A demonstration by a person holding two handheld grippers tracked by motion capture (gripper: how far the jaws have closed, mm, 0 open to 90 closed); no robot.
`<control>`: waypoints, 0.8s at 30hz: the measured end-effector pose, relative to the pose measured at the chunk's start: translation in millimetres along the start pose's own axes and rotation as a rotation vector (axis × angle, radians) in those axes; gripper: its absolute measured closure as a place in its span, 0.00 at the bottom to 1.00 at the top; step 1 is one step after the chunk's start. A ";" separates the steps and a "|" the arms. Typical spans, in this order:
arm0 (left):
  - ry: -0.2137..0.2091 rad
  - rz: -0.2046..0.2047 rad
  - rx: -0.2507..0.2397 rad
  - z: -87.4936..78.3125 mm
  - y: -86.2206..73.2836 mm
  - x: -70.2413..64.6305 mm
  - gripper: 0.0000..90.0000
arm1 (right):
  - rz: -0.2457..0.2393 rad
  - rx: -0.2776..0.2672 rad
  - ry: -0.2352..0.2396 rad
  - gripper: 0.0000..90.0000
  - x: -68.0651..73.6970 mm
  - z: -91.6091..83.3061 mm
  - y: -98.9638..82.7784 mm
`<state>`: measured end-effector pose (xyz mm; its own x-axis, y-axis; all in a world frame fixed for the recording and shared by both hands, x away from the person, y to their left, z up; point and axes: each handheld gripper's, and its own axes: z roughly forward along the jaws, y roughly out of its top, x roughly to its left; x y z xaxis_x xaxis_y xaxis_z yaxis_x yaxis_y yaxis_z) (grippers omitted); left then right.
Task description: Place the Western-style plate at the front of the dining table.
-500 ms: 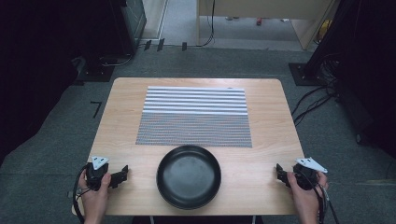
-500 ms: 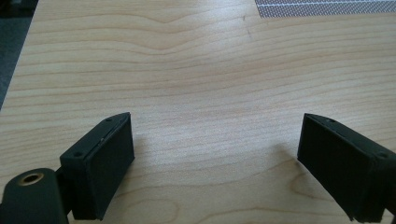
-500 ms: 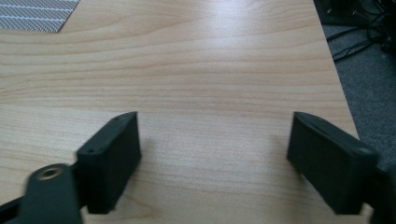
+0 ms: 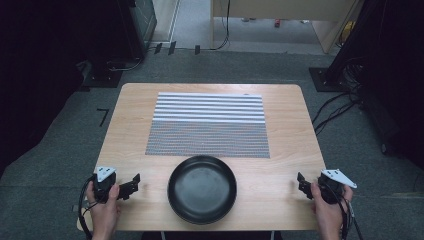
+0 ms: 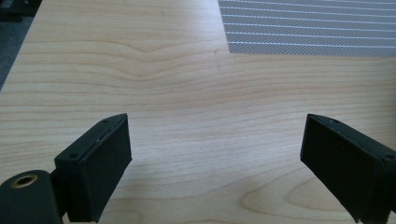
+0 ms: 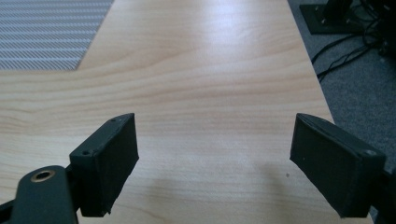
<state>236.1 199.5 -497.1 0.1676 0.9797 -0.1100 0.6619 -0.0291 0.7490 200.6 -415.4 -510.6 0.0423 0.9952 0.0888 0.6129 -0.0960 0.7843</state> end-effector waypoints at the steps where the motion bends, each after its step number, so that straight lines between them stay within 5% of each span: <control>1: 0.000 0.000 0.000 0.0 0.0 0.0 0.09 | 0.000 0.000 0.000 0.16 0.0 0.0 0.0; 12: -0.068 -0.019 -0.022 -3.2 2.0 -16.8 0.09 | -0.007 -0.098 0.064 0.17 27.9 -15.8 10.0; 24: -0.150 -0.019 -0.042 -8.0 2.9 -37.1 0.09 | 0.010 -0.113 0.152 0.17 56.9 -16.8 10.2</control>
<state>226.0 164.6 -485.6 0.2641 0.9394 -0.2187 0.6358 0.0009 0.7719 196.0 -360.0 -487.2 -0.0770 0.9804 0.1814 0.5203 -0.1157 0.8461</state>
